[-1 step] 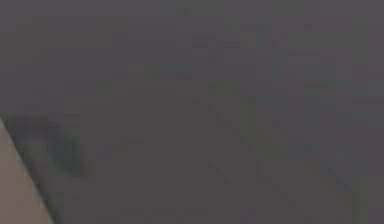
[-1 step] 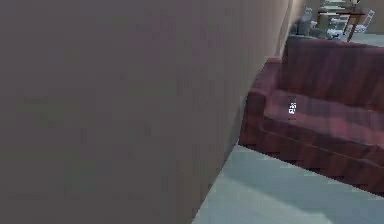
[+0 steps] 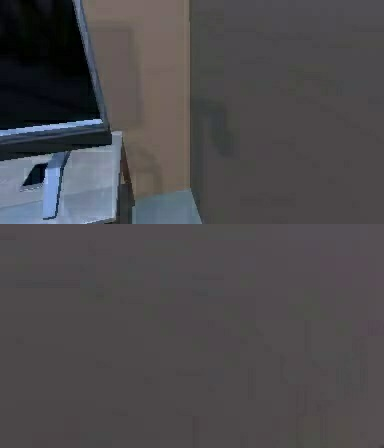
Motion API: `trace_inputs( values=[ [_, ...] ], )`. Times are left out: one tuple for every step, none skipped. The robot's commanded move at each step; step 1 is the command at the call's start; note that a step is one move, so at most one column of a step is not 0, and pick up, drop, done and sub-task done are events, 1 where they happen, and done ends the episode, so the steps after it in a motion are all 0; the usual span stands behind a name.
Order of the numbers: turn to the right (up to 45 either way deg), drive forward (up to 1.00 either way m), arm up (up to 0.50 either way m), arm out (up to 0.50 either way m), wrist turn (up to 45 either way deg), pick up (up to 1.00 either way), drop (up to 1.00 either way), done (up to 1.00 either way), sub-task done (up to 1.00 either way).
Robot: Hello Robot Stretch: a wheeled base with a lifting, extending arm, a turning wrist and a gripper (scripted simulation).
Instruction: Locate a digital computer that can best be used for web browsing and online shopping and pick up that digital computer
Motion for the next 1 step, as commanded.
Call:
trace_inputs(
  values=[
    [-45.0,0.0,0.0,0.0,0.0,0.0,0.0,0.0,0.0]
  ],
)
